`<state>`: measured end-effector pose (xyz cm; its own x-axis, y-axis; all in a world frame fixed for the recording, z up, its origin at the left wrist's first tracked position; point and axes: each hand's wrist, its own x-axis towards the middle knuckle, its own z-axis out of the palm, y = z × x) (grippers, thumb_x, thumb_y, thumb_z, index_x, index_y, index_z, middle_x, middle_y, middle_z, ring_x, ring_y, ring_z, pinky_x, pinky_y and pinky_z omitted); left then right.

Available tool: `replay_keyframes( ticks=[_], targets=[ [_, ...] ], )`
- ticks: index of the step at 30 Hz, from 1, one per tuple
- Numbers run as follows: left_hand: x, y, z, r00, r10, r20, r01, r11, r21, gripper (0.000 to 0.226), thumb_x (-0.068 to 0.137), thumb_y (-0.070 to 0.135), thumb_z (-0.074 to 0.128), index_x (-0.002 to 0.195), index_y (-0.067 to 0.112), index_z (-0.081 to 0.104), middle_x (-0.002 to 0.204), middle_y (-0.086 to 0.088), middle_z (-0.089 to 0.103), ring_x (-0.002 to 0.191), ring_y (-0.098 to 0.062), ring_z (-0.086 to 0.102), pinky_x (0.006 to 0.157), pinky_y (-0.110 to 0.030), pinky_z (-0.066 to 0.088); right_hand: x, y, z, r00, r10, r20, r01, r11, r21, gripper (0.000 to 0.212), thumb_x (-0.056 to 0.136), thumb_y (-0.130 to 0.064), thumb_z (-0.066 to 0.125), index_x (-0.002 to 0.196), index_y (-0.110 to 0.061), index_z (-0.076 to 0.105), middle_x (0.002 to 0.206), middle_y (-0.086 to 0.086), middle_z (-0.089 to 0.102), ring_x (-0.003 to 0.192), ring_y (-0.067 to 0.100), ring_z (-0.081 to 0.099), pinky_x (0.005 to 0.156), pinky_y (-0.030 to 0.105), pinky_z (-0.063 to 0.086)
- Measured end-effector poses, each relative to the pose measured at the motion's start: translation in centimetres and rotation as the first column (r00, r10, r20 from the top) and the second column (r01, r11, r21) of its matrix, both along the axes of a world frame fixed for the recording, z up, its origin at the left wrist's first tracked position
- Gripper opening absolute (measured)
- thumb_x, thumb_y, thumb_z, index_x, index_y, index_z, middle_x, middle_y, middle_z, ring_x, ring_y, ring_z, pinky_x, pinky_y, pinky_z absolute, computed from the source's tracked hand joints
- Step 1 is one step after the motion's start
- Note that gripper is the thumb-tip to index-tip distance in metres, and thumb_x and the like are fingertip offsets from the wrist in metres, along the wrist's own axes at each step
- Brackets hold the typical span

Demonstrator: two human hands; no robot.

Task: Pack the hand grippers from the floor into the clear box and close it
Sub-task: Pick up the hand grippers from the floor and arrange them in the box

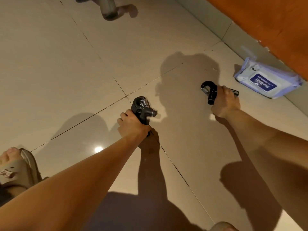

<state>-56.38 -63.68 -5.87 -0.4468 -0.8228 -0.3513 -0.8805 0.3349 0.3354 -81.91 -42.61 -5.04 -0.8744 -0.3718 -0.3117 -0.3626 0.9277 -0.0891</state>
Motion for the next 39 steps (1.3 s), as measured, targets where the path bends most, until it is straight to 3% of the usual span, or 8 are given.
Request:
replay_keyframes(
  ticks=[3,7,16,21,24,28,34,39],
  targets=[
    [0.4,0.0,-0.1,0.998,-0.060,-0.004,0.059,0.998,-0.005,0.070,0.074,0.033,0.080,0.133,0.018,0.047,0.125,-0.010,0.050,0.119,-0.032,0.047,0.092,-0.044,0.049,-1.3,0.4,0.1,0.998,0.040,-0.056,-0.039,0.999,0.014,0.063,0.082,-0.021,0.066,0.139,-0.009,0.042,0.135,0.016,0.049,0.128,0.038,0.045,0.106,0.051,0.037],
    [1.7,0.5,-0.1,0.997,-0.048,-0.062,0.046,0.998,-0.039,0.073,0.074,0.047,0.082,0.131,0.015,0.052,0.122,-0.010,0.055,0.116,-0.031,0.050,0.093,-0.043,0.049,-1.0,0.5,0.2,0.998,0.038,-0.049,-0.034,0.996,0.080,0.039,0.083,-0.032,0.067,0.117,-0.015,0.061,0.115,0.014,0.051,0.110,0.037,0.050,0.090,0.045,0.042],
    [4.6,0.6,-0.3,0.972,-0.060,-0.229,0.066,0.998,0.020,0.069,0.068,0.041,0.087,0.126,0.015,0.061,0.115,-0.007,0.056,0.110,-0.027,0.050,0.093,-0.039,0.048,6.3,0.0,-1.5,1.000,-0.023,0.005,0.024,0.989,-0.146,0.050,0.078,-0.043,0.076,0.110,-0.006,0.065,0.107,0.014,0.057,0.099,0.035,0.059,0.077,0.041,0.052],
    [5.5,0.5,1.6,0.944,-0.028,-0.329,0.086,0.983,0.163,0.059,0.064,0.036,0.087,0.116,0.024,0.062,0.101,0.006,0.060,0.094,-0.017,0.061,0.077,-0.028,0.050,10.6,-1.6,0.0,0.992,-0.087,0.094,0.113,0.940,-0.323,0.047,0.074,-0.040,0.079,0.109,-0.011,0.064,0.104,0.006,0.056,0.084,0.026,0.062,0.066,0.033,0.048],
    [6.0,0.6,3.5,0.926,-0.011,-0.378,0.115,0.960,0.256,0.054,0.065,0.034,0.088,0.112,0.027,0.062,0.095,0.011,0.067,0.087,-0.012,0.065,0.070,-0.025,0.051,13.3,-2.8,2.0,0.984,-0.097,0.150,0.152,0.897,-0.415,0.050,0.069,-0.048,0.078,0.107,-0.019,0.065,0.102,0.003,0.063,0.080,0.021,0.065,0.070,0.037,0.057],
    [7.5,1.2,6.7,0.901,0.027,-0.433,0.118,0.945,0.305,0.054,0.065,0.031,0.089,0.111,0.023,0.061,0.094,0.006,0.068,0.084,-0.017,0.068,0.073,-0.033,0.058,17.4,-3.4,5.3,0.978,-0.131,0.161,0.196,0.841,-0.504,0.057,0.064,-0.061,0.072,0.106,-0.024,0.062,0.103,-0.002,0.063,0.086,0.018,0.065,0.077,0.046,0.059],
    [12.6,2.4,12.2,0.857,-0.085,-0.508,0.194,0.967,0.165,0.052,0.070,0.034,0.085,0.115,0.026,0.060,0.095,0.009,0.066,0.083,-0.013,0.065,0.064,-0.024,0.048,24.2,-2.3,11.4,0.986,-0.165,0.017,0.150,0.845,-0.513,0.045,0.076,-0.049,0.077,0.105,-0.018,0.060,0.100,0.002,0.063,0.080,0.019,0.062,0.068,0.036,0.055],
    [18.9,3.5,18.0,0.822,-0.213,-0.529,0.255,0.967,0.008,0.053,0.069,0.034,0.085,0.115,0.028,0.059,0.094,0.010,0.065,0.079,-0.011,0.064,0.061,-0.019,0.044,31.3,-1.1,17.5,0.978,-0.140,-0.156,0.060,0.899,-0.433,0.043,0.078,-0.044,0.078,0.102,-0.015,0.057,0.103,0.002,0.053,0.075,0.020,0.055,0.063,0.030,0.043]
  ],
)
